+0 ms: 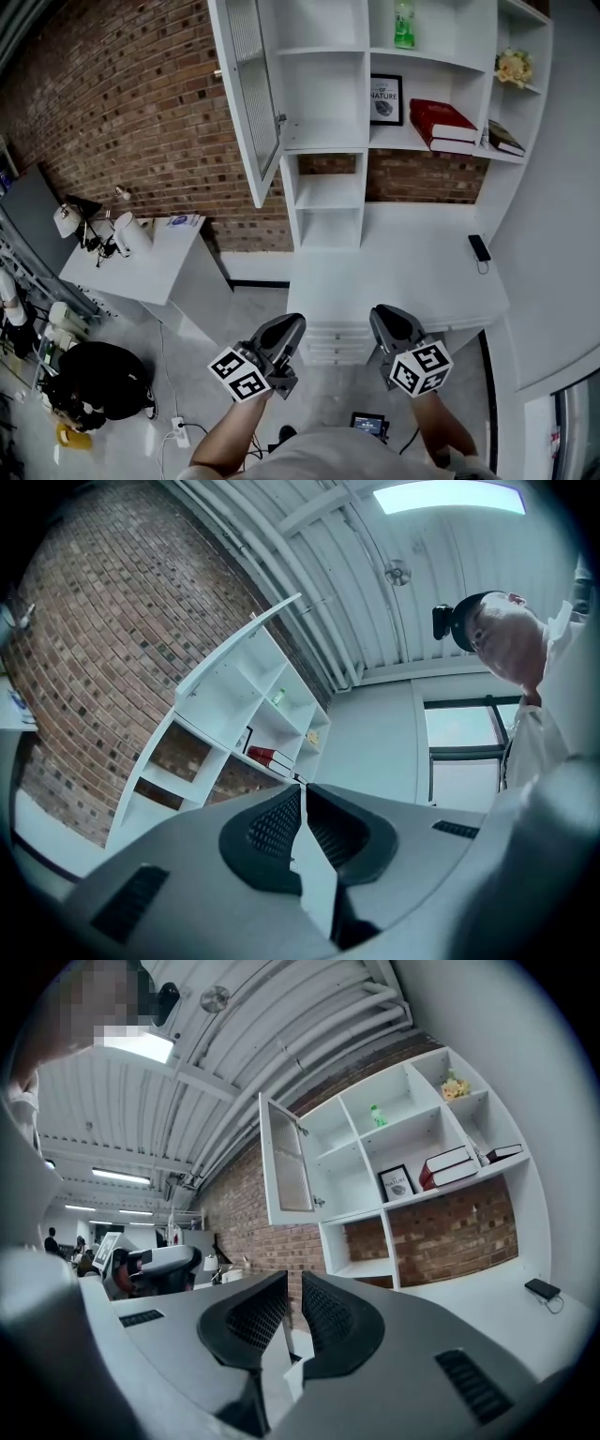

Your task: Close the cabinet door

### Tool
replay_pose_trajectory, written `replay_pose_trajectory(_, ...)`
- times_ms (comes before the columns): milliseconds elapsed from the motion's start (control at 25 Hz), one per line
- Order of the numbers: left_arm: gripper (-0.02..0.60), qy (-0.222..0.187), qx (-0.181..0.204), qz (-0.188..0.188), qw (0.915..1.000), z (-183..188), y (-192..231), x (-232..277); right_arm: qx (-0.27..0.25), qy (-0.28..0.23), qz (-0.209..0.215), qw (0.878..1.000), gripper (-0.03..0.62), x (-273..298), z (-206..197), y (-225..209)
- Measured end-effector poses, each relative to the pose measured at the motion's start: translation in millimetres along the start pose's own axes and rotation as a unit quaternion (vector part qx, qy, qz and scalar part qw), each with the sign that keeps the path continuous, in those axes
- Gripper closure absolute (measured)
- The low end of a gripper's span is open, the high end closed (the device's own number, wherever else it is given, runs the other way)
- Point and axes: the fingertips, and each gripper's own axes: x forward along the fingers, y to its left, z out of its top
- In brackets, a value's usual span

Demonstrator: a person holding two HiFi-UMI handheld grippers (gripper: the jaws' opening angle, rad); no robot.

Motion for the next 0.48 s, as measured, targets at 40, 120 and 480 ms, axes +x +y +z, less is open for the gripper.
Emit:
replay_pose_trajectory(40, 0.572, -0.001, 0.001, 0.002, 1.0000, 0.3, -0.2, 1.2, -0.001, 0.001, 0.000, 1.000, 0.531, -0.6, 0.1, -2.2)
replay_pose_trajectory(120, 0.572, -0.004, 0.003, 0.004, 1.0000, 0.4, -1.1, 4.0, -0.003, 0.001, 0.000, 1.000, 0.531, -1.6, 0.6, -6.9)
replay_pose_trajectory(480, 0.572, -0.010, 0.013, 0.012, 0.9998, 3.7, -6.9, 13.7, -0.018, -0.005, 0.002, 1.000, 0.531, -2.0, 13.3, -21.8)
